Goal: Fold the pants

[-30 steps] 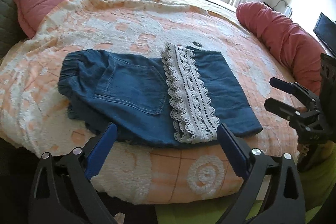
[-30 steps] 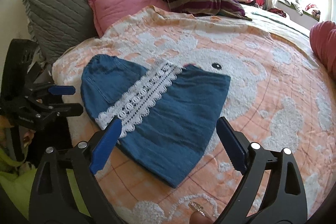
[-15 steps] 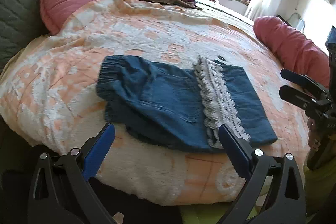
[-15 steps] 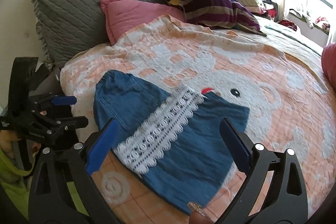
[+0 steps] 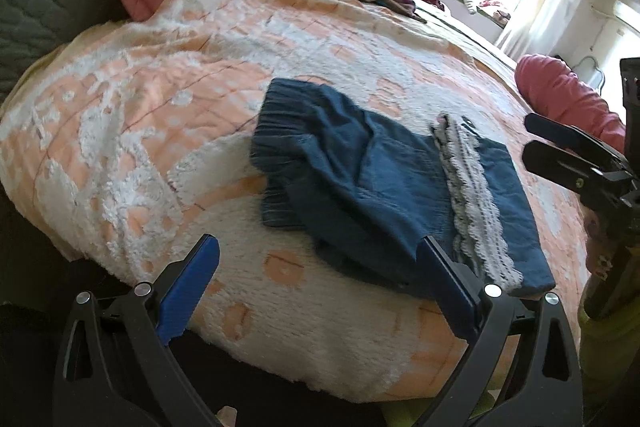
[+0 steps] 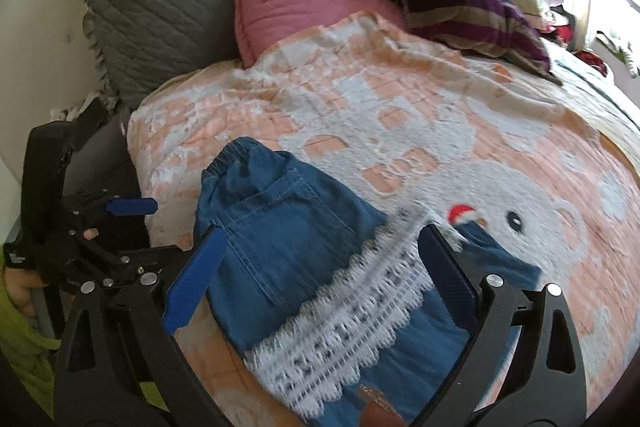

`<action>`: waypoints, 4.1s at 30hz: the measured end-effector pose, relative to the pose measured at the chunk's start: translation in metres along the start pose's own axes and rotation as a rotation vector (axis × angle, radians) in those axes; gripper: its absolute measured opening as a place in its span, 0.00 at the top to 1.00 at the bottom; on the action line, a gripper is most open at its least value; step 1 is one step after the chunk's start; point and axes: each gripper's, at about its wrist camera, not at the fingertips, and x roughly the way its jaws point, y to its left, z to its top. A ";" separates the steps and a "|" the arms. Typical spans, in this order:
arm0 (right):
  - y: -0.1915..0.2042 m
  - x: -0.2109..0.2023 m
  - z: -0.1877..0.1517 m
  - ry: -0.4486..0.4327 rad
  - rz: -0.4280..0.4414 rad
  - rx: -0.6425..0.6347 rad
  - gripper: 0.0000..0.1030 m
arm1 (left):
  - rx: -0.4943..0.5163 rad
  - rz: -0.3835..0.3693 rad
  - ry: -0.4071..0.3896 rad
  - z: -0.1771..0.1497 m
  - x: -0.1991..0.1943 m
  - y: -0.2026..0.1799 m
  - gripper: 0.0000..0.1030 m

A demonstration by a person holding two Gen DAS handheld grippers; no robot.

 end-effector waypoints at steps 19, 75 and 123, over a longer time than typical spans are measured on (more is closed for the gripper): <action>0.041 0.123 0.069 0.208 0.181 -0.177 0.12 | -0.076 -0.133 0.039 0.005 0.039 0.017 0.40; -0.161 -0.008 -0.102 0.102 0.067 0.354 0.41 | 0.265 -0.536 0.188 -0.011 0.054 -0.161 0.13; -0.139 0.017 -0.052 0.070 -0.045 0.176 0.67 | 0.308 -0.306 0.128 -0.019 0.055 -0.145 0.84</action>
